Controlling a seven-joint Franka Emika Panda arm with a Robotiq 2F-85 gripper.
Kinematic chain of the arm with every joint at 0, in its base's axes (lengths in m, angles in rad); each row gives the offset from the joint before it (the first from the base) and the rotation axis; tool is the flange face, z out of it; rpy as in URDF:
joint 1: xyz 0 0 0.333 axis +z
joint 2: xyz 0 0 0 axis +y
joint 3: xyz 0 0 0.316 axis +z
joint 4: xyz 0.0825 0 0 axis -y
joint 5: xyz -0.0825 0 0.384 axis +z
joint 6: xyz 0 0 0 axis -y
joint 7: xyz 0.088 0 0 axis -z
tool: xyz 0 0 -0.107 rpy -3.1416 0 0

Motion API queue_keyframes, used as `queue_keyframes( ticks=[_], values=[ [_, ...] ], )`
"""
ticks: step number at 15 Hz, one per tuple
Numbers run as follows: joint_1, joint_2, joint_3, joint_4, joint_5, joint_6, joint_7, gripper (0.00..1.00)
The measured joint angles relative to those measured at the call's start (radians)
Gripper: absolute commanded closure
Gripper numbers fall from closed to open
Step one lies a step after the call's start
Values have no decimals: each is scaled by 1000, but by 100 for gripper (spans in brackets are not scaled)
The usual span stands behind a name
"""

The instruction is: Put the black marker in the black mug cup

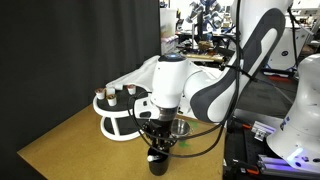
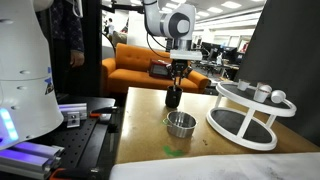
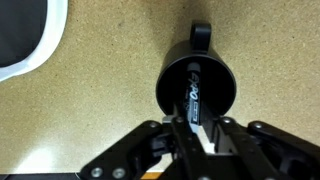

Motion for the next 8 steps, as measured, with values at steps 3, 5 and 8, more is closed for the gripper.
queue_keyframes(
  ticks=[3, 5, 8],
  values=[
    [1, -30, 0, 0, 0, -41, 3, 100],
    [1, -54, 0, 0, 0, -89, 11, 100],
    [9, -121, -6, 0, -4, -228, 72, 100]
  ],
)
